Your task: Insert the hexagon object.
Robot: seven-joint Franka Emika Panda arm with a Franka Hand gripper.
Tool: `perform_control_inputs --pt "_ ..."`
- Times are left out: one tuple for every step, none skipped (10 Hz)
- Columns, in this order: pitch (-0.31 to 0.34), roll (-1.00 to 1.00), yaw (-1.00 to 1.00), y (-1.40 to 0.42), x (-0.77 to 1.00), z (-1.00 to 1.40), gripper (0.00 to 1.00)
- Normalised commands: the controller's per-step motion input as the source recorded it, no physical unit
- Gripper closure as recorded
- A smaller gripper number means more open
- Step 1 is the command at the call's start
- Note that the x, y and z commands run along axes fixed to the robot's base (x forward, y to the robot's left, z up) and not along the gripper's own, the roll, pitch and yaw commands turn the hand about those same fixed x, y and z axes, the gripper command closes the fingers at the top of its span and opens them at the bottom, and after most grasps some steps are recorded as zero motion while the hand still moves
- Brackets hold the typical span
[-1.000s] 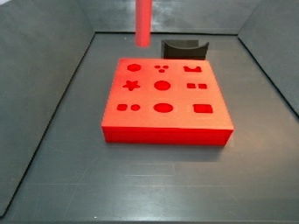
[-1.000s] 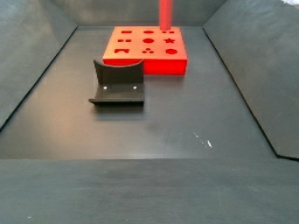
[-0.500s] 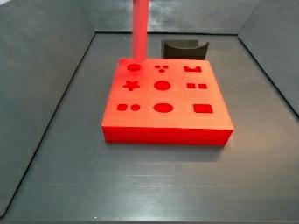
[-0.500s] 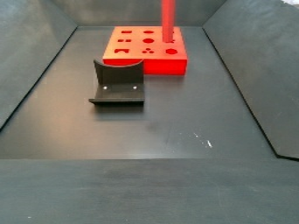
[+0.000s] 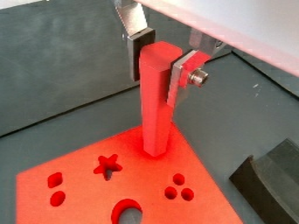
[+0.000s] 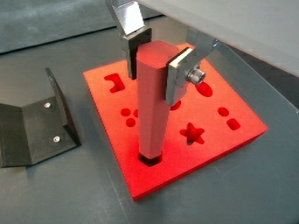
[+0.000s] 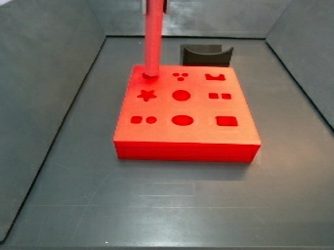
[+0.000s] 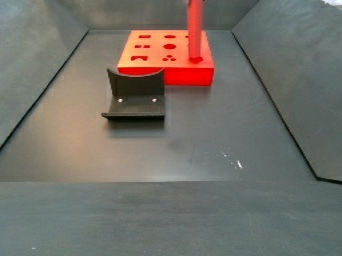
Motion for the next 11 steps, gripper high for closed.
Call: perform_control_inputs --pt "0.0 0.04 0.03 0.0 0.0 -0.22 1.0" --pt "0.0 0.04 0.02 0.0 0.0 -0.21 1.0" --pt "0.0 0.05 0.03 0.0 0.0 -0.21 1.0" --pt "0.0 0.08 0.06 0.03 0.0 -0.21 1.0" --pt "0.0 0.1 0.07 0.2 0.04 -0.18 1.0" --pt "0.0 0.08 0.05 0.29 0.09 -0.14 1.0" --pt "0.0 0.06 0.0 0.03 0.0 -0.11 1.0" --pt "0.0 0.05 0.0 -0.02 -0.03 -0.05 1.0" --pt "0.0 0.05 0.0 0.0 0.0 -0.02 1.0" --pt "-0.066 0.11 0.0 -0.03 -0.06 -0.25 1.0" --pt "-0.226 0.09 0.0 0.0 -0.12 -0.51 1.0"
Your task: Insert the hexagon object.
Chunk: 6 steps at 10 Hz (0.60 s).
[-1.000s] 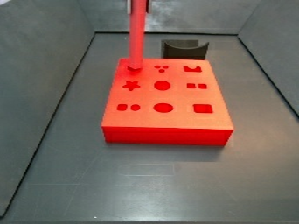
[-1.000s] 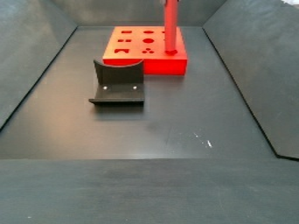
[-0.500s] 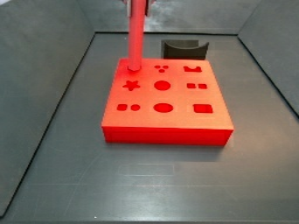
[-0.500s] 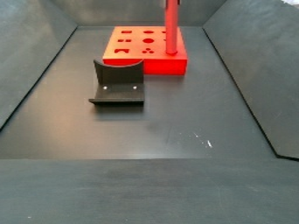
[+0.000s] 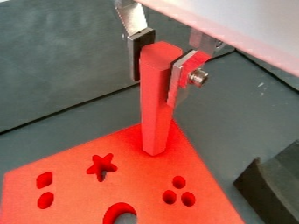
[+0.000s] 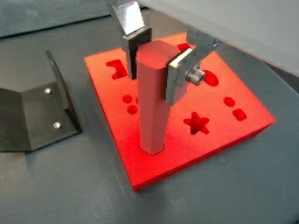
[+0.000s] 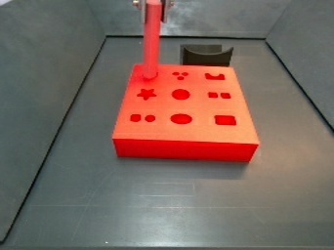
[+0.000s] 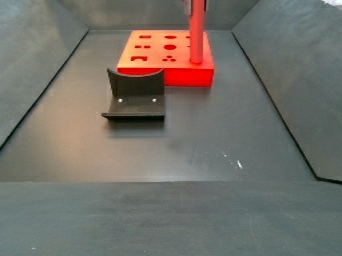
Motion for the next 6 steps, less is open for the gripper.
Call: perform_control_inputs --pt "-0.244 0.09 0.0 0.0 -0.17 -0.54 1.0" --pt "-0.201 0.14 0.0 -0.02 -0.13 -0.5 1.0" --pt "-0.226 0.17 0.0 -0.03 -0.05 -0.57 1.0" --pt "-0.239 0.2 0.0 -0.06 -0.03 -0.6 1.0" --pt "-0.163 0.29 0.0 -0.23 0.0 -0.42 1.0" --pt "0.0 0.41 0.0 -0.41 0.16 -0.21 1.0"
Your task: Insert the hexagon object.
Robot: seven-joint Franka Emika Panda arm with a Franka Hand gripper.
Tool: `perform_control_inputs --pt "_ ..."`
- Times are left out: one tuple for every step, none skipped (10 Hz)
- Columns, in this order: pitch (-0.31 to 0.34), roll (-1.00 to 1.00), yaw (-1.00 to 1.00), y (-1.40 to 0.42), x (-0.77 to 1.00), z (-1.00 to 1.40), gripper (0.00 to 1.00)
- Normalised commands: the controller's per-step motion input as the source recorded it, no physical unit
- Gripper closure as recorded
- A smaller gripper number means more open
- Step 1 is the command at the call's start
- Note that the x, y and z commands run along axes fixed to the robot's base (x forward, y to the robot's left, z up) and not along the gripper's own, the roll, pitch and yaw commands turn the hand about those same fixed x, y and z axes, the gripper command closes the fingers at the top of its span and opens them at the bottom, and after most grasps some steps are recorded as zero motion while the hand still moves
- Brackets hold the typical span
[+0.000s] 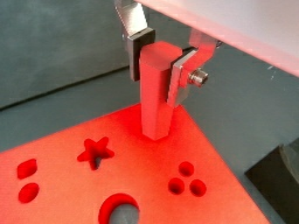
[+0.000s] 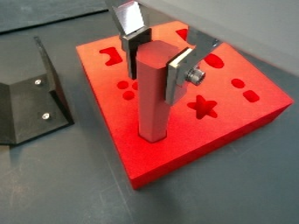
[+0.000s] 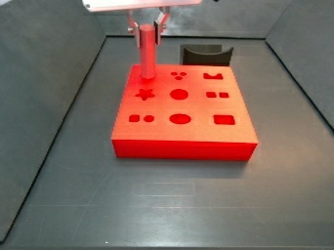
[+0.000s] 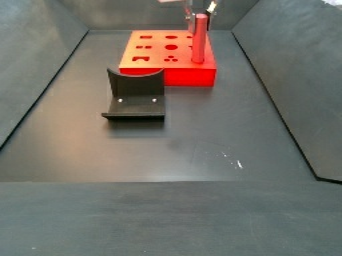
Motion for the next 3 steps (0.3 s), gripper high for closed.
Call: perform_control_inputs --pt "0.123 0.35 0.0 -0.27 0.26 -0.18 1.0" --pt "0.041 0.07 0.0 -0.03 0.12 0.0 1.0" --pt "0.0 0.0 0.0 0.0 0.0 0.0 1.0"
